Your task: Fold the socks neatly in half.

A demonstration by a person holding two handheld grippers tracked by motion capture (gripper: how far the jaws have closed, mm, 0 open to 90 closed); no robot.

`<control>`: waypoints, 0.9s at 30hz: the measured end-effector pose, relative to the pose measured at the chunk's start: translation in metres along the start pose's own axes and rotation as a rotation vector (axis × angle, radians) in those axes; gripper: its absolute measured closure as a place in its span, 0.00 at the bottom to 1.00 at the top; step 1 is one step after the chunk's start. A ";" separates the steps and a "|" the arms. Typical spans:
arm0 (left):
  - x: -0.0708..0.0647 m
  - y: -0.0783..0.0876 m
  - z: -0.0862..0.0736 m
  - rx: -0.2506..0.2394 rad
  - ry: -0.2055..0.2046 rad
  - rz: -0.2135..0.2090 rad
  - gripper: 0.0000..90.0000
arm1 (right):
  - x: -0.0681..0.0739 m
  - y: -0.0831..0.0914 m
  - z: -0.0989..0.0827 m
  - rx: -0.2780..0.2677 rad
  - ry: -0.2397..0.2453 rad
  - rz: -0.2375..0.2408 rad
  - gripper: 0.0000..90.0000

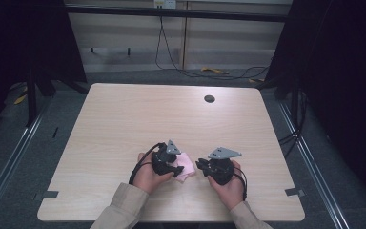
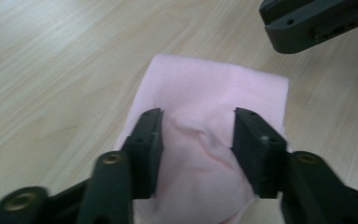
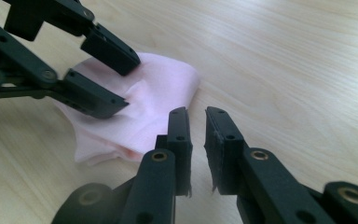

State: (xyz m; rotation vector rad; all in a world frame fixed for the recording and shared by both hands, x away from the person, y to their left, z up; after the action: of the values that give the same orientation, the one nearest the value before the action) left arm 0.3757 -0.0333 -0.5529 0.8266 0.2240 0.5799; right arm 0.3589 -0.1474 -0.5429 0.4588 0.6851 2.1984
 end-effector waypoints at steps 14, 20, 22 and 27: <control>0.010 0.018 0.005 -0.122 0.028 -0.057 0.47 | -0.009 0.013 0.001 -0.038 -0.027 -0.009 0.76; 0.004 0.003 -0.007 -0.033 0.026 -0.057 0.73 | -0.014 0.013 -0.004 -0.033 -0.030 -0.022 0.72; 0.001 -0.003 -0.010 -0.048 0.030 -0.071 0.67 | -0.014 0.015 -0.005 -0.032 -0.029 -0.021 0.71; 0.003 0.004 -0.005 -0.062 0.033 -0.074 0.41 | -0.016 0.018 -0.006 -0.043 -0.032 -0.025 0.68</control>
State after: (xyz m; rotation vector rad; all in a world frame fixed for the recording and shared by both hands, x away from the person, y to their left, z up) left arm 0.3743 -0.0261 -0.5530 0.7459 0.2644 0.5288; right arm 0.3560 -0.1716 -0.5388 0.4595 0.6221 2.1733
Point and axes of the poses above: each handheld gripper's, and its own axes: y roughly backward along the jaws, z roughly out of its top, x roughly to its left, the point moved 10 cm from there along -y, roughly forward along the jaws, and after that the axes turned 5 degrees about z, right-handed, at the moved point
